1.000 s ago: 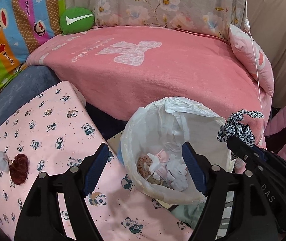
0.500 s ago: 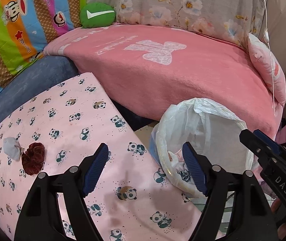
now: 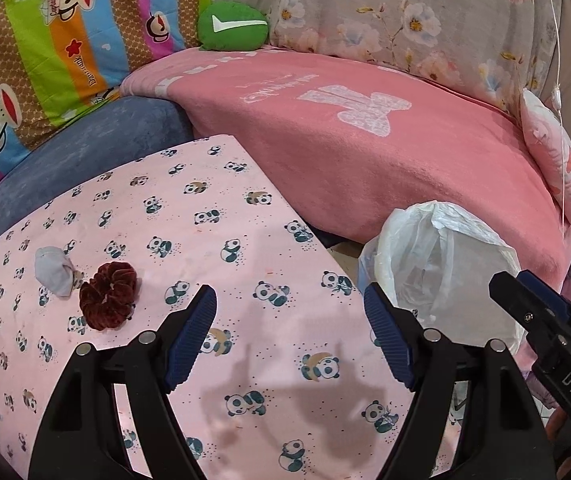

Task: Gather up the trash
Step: 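Move both open grippers back over the blue sock and dark red scrunchie, then close the left gripper on the light blue sock while the right closes on the dark red scrunchie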

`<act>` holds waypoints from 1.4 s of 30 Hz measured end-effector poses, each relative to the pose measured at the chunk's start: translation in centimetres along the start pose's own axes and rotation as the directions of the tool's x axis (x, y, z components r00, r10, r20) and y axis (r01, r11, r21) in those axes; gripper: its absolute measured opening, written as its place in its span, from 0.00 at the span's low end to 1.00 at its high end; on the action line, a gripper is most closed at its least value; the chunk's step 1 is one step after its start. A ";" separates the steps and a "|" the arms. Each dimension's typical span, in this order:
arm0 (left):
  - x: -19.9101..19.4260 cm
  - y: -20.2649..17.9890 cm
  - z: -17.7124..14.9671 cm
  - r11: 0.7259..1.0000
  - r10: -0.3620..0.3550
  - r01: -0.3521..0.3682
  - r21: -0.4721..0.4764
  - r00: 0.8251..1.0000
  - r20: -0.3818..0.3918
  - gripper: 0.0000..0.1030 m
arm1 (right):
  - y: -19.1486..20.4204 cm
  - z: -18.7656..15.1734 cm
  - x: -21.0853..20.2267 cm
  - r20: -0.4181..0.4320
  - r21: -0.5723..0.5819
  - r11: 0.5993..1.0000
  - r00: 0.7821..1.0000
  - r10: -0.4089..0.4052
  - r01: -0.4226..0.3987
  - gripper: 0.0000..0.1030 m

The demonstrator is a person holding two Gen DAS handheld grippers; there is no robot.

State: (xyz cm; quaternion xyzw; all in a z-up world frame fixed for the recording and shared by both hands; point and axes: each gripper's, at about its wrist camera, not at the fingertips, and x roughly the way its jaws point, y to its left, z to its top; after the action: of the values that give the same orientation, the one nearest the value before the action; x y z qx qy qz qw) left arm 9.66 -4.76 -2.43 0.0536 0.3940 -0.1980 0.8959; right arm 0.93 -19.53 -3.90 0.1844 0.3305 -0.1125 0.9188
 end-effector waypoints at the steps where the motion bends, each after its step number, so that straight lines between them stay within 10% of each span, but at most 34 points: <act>1: -0.1 0.4 0.0 1.000 0.004 -0.004 -0.002 1.000 0.003 0.70 | 0.5 -0.1 0.0 -0.003 -0.008 1.000 1.000 0.004 -0.004 0.48; 29: 1.0 21.6 -1.8 0.945 0.201 -0.210 -0.251 0.978 -0.062 0.84 | 20.4 -3.1 7.0 -0.144 -0.200 0.966 0.980 0.135 -0.163 0.51; 42: 5.3 26.5 0.2 0.923 0.181 -0.207 -0.325 0.977 -0.110 0.86 | 26.7 -4.7 13.8 -0.245 -0.191 0.958 0.956 0.164 -0.213 0.51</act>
State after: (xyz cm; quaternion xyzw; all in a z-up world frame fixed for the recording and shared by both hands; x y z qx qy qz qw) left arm 23.53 17.78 -7.73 -0.0530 0.4492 -0.0364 0.8911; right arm 17.47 5.45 -9.11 0.1264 0.4240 0.0343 0.8961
